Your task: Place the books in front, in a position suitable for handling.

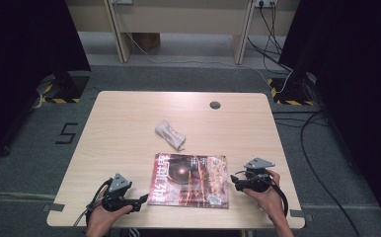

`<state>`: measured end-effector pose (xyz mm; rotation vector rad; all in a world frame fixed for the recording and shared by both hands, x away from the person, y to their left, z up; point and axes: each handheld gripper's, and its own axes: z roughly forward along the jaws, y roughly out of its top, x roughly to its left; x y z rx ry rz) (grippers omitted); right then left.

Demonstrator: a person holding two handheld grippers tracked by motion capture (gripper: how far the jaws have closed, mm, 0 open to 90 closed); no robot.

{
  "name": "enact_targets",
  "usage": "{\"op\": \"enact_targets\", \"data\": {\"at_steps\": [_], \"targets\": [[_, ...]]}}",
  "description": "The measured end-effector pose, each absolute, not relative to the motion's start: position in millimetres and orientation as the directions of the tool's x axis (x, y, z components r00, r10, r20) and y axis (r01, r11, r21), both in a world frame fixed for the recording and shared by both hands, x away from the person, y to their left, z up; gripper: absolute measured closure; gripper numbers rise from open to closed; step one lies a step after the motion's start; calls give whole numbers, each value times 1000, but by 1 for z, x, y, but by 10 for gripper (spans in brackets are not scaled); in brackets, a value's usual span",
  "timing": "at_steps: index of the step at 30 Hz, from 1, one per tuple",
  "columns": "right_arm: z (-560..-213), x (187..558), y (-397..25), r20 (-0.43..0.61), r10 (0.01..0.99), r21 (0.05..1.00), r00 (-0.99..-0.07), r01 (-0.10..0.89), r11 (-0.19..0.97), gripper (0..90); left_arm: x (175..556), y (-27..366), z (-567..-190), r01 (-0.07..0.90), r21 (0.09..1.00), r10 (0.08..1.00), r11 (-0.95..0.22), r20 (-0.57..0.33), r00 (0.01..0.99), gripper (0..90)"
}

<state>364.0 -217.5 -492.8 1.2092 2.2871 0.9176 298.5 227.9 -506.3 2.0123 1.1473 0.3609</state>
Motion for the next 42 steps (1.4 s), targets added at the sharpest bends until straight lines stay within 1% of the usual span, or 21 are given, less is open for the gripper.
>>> {"op": "enact_targets", "data": {"at_steps": [11,16,18,21,22,23,29,31,32,33,35,36,37,38,39,42], "targets": [[-489,370,-213,-33,837,723,-547,565,397,322,299,228,-507,607,740,824,-291,-128,551,191],[-479,381,-203,-24,828,744,-561,544,389,350,299,230,-507,611,739,829,-284,-131,544,191],[-477,384,-201,-35,824,749,-565,531,396,357,299,229,-507,610,740,828,-285,-130,545,191],[-469,399,-184,-47,810,764,-585,502,406,371,299,229,-507,609,738,826,-291,-127,549,191],[-469,399,-184,-47,810,764,-585,502,406,371,299,229,-507,609,738,826,-291,-127,549,191],[-468,407,-174,-48,800,761,-598,497,417,371,299,229,-507,610,737,826,-291,-128,548,191],[-465,427,-140,-34,767,759,-640,483,436,377,299,229,-509,614,733,826,-292,-131,549,191],[-463,434,-122,-46,744,754,-667,465,464,414,299,228,-509,614,732,825,-294,-129,550,191],[-463,434,-122,-46,744,754,-667,465,464,414,299,228,-509,614,733,825,-294,-130,549,191],[-462,442,-106,-66,718,747,-693,443,496,473,299,228,-508,613,734,825,-293,-131,550,191],[-462,451,-91,-72,707,741,-704,437,510,514,299,228,-509,613,733,824,-294,-131,551,191],[-462,451,-91,-72,707,741,-704,437,510,514,299,228,-509,613,733,824,-294,-131,551,191],[-462,461,-78,-65,703,744,-708,435,507,555,299,228,-508,614,734,824,-292,-133,551,191],[-462,461,-78,-65,703,744,-708,435,507,555,299,229,-508,613,734,824,-293,-131,551,191],[-464,470,-66,-65,698,736,-713,438,516,587,299,229,-508,611,736,823,-293,-130,552,191],[-467,482,-49,-72,694,723,-716,442,531,620,298,228,-508,608,737,822,-296,-128,555,191]]}}
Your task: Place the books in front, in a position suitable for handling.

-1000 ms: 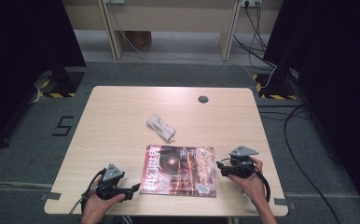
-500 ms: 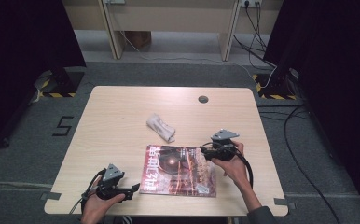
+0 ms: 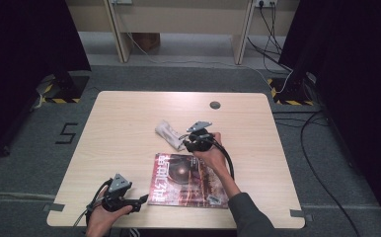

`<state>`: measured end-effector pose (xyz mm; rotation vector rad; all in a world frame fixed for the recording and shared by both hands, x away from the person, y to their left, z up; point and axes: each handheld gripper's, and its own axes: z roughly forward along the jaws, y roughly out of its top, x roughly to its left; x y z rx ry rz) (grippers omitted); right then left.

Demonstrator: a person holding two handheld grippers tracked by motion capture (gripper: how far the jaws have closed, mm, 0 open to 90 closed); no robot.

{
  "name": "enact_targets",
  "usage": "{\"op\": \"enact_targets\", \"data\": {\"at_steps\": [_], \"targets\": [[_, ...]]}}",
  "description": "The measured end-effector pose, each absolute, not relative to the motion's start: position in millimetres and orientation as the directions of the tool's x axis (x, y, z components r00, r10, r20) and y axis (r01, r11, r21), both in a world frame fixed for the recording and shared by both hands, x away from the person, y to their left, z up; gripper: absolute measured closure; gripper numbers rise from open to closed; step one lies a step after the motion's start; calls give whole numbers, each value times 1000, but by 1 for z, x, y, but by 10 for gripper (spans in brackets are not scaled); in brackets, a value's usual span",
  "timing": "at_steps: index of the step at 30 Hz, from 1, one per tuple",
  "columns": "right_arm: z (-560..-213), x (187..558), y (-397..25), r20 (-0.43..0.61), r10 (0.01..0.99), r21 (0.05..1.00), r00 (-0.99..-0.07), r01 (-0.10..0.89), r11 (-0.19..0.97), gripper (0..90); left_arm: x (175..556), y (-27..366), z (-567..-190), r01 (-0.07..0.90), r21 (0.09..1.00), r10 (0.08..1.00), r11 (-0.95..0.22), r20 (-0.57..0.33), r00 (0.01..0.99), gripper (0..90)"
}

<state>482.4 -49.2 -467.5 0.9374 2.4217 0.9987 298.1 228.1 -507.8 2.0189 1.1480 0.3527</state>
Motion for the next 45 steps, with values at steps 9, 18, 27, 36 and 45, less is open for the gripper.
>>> {"op": "enact_targets", "data": {"at_steps": [9,18,27,36,45], "targets": [[-483,509,-6,1,689,695,-725,496,521,632,298,227,-508,608,736,821,-299,-126,556,191],[-496,528,11,-30,703,643,-711,525,558,737,298,226,-508,606,735,819,-304,-123,560,191],[-483,533,-37,-111,739,630,-664,529,569,793,298,226,-508,604,738,818,-301,-126,562,191],[-474,513,-167,-162,822,640,-546,576,509,798,298,221,-508,598,737,812,-316,-116,572,192],[-482,482,-229,-124,857,663,-500,600,447,797,300,220,-507,597,741,817,-306,-118,565,193]]}}
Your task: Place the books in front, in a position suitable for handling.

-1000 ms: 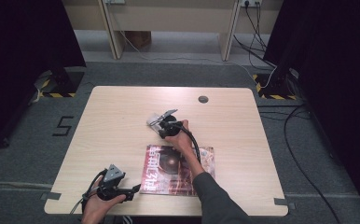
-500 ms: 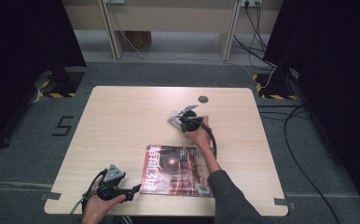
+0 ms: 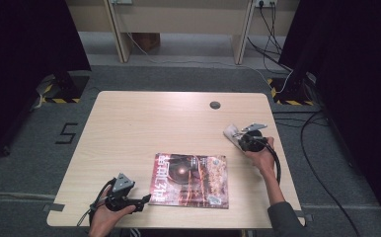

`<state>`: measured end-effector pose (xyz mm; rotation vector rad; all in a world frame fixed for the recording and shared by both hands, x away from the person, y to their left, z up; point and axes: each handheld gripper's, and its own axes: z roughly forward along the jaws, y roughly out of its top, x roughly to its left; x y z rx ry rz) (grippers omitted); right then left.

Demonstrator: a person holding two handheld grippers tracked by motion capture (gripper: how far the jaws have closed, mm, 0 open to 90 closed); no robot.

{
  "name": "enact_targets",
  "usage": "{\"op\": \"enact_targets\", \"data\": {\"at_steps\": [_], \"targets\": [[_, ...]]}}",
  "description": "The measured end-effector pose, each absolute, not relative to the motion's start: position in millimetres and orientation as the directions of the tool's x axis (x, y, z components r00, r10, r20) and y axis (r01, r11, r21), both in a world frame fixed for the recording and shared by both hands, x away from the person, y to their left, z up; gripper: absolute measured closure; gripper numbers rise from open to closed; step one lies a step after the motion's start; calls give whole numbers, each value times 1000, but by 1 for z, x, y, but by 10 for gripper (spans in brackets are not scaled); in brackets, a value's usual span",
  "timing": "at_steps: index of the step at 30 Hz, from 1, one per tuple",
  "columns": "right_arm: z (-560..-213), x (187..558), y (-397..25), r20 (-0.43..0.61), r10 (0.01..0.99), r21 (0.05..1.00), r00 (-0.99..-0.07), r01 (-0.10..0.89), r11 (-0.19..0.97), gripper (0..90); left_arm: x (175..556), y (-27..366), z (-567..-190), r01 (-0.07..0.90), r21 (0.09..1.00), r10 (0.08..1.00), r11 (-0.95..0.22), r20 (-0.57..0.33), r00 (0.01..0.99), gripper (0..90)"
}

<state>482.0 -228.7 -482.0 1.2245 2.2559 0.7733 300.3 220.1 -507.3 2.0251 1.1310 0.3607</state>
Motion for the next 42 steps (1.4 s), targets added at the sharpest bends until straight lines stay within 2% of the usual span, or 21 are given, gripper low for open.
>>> {"op": "enact_targets", "data": {"at_steps": [6,13,15,16,18,20,22,25,32,36,37,38,39,41,42], "targets": [[-481,450,-243,-96,859,674,-503,602,428,790,299,221,-505,589,747,819,-308,-107,564,193],[-480,416,-245,-142,838,649,-528,590,481,768,297,218,-504,583,748,813,-318,-101,573,193],[-481,407,-244,-154,833,631,-532,595,497,699,295,217,-503,577,750,811,-324,-94,578,193],[-481,407,-244,-154,833,631,-532,595,497,699,295,217,-503,577,750,811,-324,-94,578,192],[-477,403,-236,-132,846,674,-517,579,459,550,295,217,-503,574,753,810,-322,-95,578,192],[-473,403,-226,-143,831,705,-537,535,467,480,295,216,-503,576,749,812,-327,-88,577,192],[-471,403,-220,-145,823,715,-550,516,471,455,294,213,-502,577,749,816,-326,-85,571,194],[-469,401,-189,-126,763,716,-634,474,512,399,285,205,-497,554,773,814,-309,-85,574,205],[-474,414,-152,-42,726,729,-686,476,492,364,273,187,-499,546,761,770,-349,-99,630,230],[-479,424,-142,-30,713,720,-701,480,501,355,275,184,-502,553,747,773,-369,-84,629,237],[-484,429,-136,1,716,710,-698,505,491,349,276,183,-503,554,746,775,-370,-81,627,241],[-487,432,-133,16,715,700,-699,519,491,346,280,183,-506,543,738,779,-401,-38,626,241],[-487,432,-133,16,715,700,-699,519,491,346,280,183,-506,543,738,779,-401,-38,626,243],[-494,435,-127,45,715,659,-698,559,504,336,284,181,-508,520,731,774,-442,17,633,247],[-496,434,-126,37,714,654,-699,557,512,330,289,180,-511,531,720,773,-446,11,634,230]]}}
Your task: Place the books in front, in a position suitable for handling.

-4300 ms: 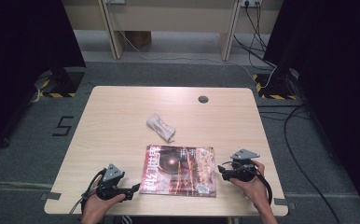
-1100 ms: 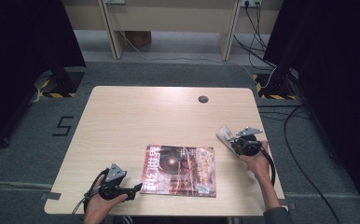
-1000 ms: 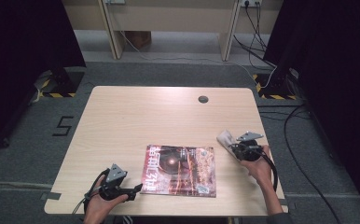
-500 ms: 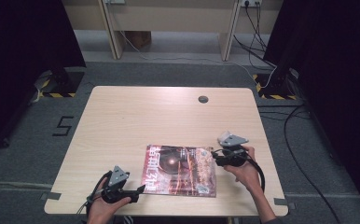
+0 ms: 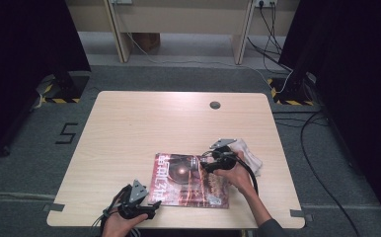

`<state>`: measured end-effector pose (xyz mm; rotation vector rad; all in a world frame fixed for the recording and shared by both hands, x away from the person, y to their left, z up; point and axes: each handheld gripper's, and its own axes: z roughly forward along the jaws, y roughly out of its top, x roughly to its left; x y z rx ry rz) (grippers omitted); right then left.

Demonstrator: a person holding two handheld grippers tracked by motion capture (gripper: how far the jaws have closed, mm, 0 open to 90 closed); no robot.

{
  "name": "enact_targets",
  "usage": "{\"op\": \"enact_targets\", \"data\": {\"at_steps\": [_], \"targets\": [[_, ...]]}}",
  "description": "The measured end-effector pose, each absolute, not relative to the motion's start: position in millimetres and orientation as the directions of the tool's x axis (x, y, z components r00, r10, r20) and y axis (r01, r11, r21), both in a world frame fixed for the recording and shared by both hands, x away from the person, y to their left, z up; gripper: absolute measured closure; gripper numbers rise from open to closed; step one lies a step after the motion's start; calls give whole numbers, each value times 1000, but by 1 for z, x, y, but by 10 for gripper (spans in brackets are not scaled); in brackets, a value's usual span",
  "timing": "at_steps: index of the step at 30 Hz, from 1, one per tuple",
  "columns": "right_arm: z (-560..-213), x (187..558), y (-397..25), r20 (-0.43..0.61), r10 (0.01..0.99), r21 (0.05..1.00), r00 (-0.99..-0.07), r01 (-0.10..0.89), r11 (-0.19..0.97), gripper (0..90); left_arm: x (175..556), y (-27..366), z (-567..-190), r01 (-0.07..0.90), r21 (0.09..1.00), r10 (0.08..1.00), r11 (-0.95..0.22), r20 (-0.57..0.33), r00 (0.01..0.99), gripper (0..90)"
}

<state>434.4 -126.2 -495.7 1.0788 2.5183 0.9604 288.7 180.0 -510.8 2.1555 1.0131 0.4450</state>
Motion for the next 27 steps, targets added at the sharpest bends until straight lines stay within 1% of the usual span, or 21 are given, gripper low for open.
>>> {"op": "enact_targets", "data": {"at_steps": [1,3,6,7,9,12,15,17,18,19,20,22,23,25,27], "targets": [[-496,434,-126,37,714,654,-699,557,512,330,289,180,-511,531,720,773,-446,11,634,214],[-496,432,-125,3,696,646,-718,533,546,337,290,180,-511,529,721,770,-448,11,638,202],[-497,426,-128,1,691,646,-722,528,551,341,292,180,-511,511,724,773,-463,48,632,192],[-497,426,-128,1,691,646,-722,528,551,341,292,180,-511,511,724,773,-463,48,632,194],[-498,422,-130,-8,693,643,-721,527,556,339,296,182,-510,503,725,780,-471,75,621,201],[-497,417,-133,2,690,636,-724,533,558,337,305,184,-510,518,722,803,-459,88,590,184],[-496,405,-133,7,676,619,-737,534,576,310,318,187,-511,525,727,822,-443,95,562,172],[-495,396,-133,6,654,613,-756,520,595,310,337,188,-512,533,737,850,-416,108,515,172],[-495,393,-134,7,651,608,-759,520,600,329,337,188,-512,533,737,850,-416,108,515,179],[-495,393,-134,7,651,608,-759,520,600,329,343,187,-513,537,742,861,-403,108,497,179],[-493,392,-136,9,664,606,-748,532,591,342,346,187,-513,540,744,869,-393,108,483,201],[-490,397,-140,1,683,628,-730,532,568,325,351,182,-514,546,736,871,-400,119,478,238],[-488,402,-143,-13,702,644,-712,531,550,313,351,182,-514,546,736,871,-400,119,478,237],[-487,407,-146,-17,714,653,-699,534,538,304,345,179,-512,548,740,863,-391,88,497,230],[-490,417,-152,-4,756,652,-655,572,498,297,339,174,-511,545,745,855,-385,66,514,229]]}}
